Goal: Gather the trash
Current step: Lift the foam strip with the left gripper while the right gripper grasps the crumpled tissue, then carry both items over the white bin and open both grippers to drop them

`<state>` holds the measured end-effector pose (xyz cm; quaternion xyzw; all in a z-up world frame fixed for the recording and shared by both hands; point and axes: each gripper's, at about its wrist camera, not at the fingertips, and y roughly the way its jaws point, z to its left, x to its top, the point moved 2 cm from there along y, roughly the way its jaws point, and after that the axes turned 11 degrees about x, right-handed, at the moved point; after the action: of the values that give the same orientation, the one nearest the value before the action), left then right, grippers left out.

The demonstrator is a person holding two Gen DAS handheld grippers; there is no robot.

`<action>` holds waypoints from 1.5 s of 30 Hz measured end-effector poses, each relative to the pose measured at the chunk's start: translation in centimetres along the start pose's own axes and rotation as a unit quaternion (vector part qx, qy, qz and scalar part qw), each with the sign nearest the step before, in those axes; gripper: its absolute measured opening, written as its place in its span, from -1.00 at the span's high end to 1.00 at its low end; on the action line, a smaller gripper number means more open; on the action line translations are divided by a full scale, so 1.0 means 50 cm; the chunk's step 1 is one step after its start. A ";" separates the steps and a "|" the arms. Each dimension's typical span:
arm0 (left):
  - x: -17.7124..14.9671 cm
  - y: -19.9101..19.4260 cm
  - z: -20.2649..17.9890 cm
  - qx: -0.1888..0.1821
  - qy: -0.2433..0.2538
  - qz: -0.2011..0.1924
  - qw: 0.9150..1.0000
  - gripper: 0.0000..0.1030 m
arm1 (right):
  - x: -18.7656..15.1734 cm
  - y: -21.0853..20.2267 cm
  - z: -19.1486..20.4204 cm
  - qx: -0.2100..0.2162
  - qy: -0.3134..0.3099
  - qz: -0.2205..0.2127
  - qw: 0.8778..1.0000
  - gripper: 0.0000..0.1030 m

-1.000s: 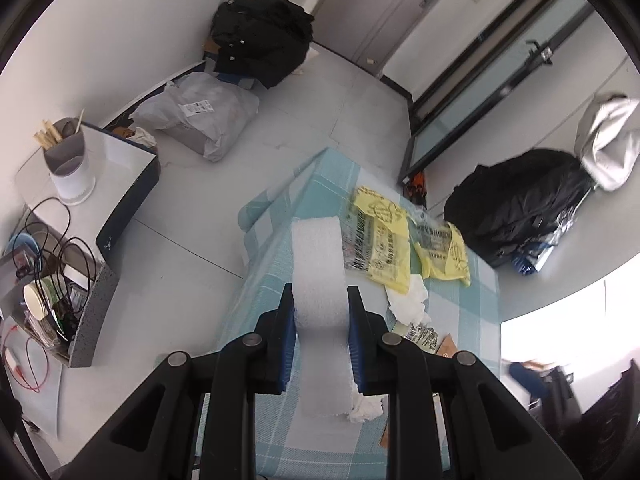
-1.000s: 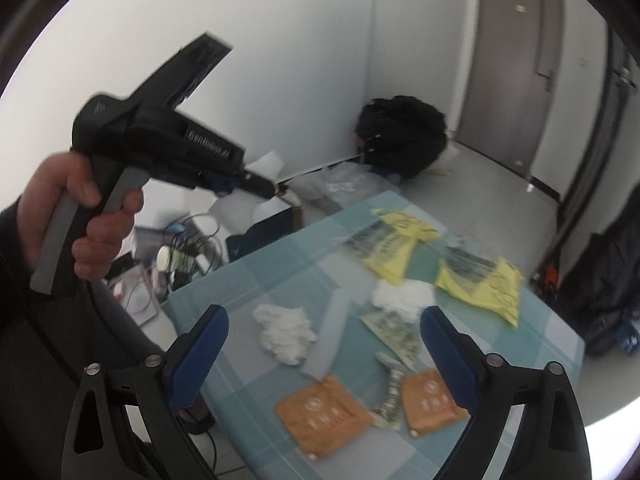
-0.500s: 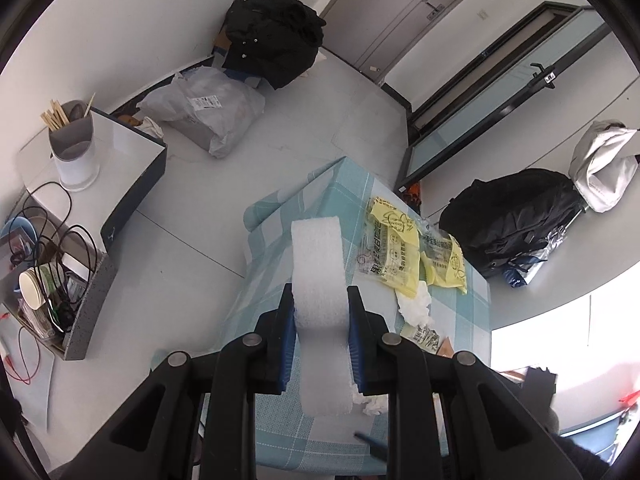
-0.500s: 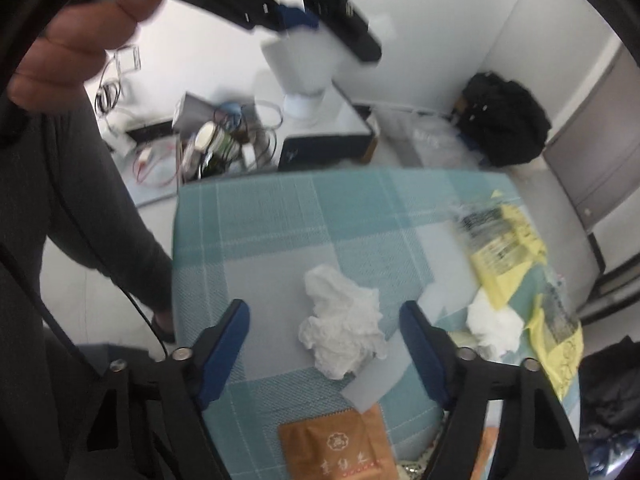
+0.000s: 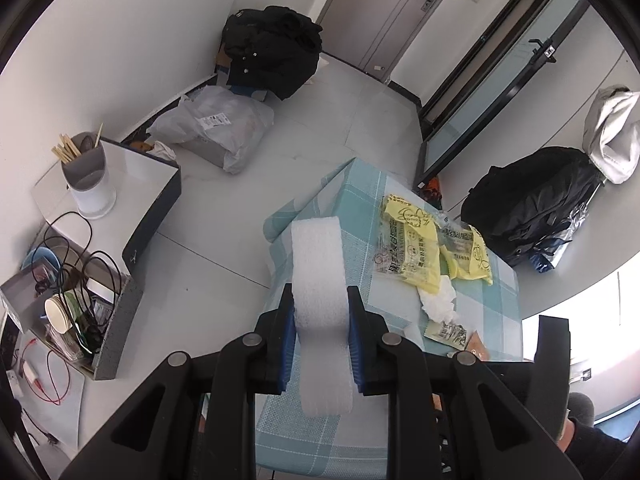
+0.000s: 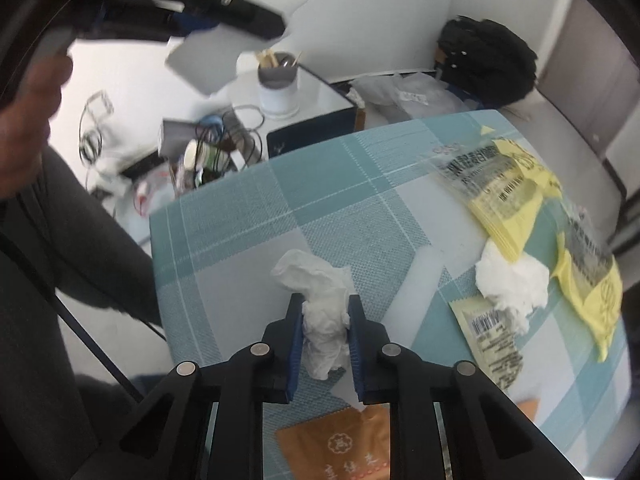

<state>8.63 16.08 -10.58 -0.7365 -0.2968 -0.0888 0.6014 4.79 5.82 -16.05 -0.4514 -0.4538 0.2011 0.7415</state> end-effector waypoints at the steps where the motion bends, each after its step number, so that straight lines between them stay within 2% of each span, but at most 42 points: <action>1: 0.001 -0.001 -0.003 -0.001 0.001 -0.001 1.000 0.64 | -0.001 -0.008 -0.002 0.007 0.010 -0.009 1.000 0.64; 6: -0.002 -0.012 -0.028 0.010 0.022 -0.016 1.000 0.64 | 0.000 -0.072 -0.007 0.034 0.057 -0.073 0.995 0.64; 10: -0.008 -0.020 -0.054 0.013 0.040 -0.025 0.999 0.64 | -0.008 -0.135 -0.015 0.037 0.077 -0.118 0.989 0.64; 13: -0.013 -0.030 -0.080 0.010 0.055 -0.033 0.998 0.64 | -0.021 -0.197 -0.016 0.026 0.081 -0.150 0.985 0.64; 17: -0.022 -0.053 -0.128 0.028 0.091 -0.058 0.994 0.64 | -0.058 -0.297 -0.027 0.007 0.095 -0.194 0.976 0.64; 22: -0.025 -0.093 -0.218 0.012 0.121 -0.077 0.990 0.64 | -0.120 -0.422 -0.047 -0.028 0.117 -0.240 0.963 0.64; 25: -0.035 -0.129 -0.291 0.005 0.157 -0.101 0.982 0.64 | -0.164 -0.491 -0.060 -0.059 0.129 -0.259 0.955 0.64; 28: -0.050 -0.156 -0.361 -0.020 0.183 -0.106 0.977 0.64 | -0.213 -0.563 -0.071 -0.086 0.138 -0.279 0.946 0.64; 36: -0.100 -0.209 -0.553 -0.090 0.256 -0.105 0.957 0.64 | -0.367 -0.724 -0.106 -0.161 0.191 -0.323 0.913 0.64; 40: -0.128 -0.205 -0.638 -0.113 0.286 -0.092 0.947 0.64 | -0.470 -0.790 -0.141 -0.197 0.237 -0.345 0.887 0.64; 44: -0.166 -0.176 -0.720 -0.131 0.313 -0.061 0.939 0.64 | -0.574 -0.823 -0.173 -0.239 0.287 -0.351 0.859 0.64; 45: -0.181 -0.161 -0.741 -0.134 0.323 -0.050 0.935 0.64 | -0.610 -0.824 -0.185 -0.254 0.306 -0.349 0.849 0.64</action>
<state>5.31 -20.90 1.38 -0.7262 -0.1084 -0.3911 0.5550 -7.36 -41.34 2.39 -0.4748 -0.3668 -0.3413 0.7236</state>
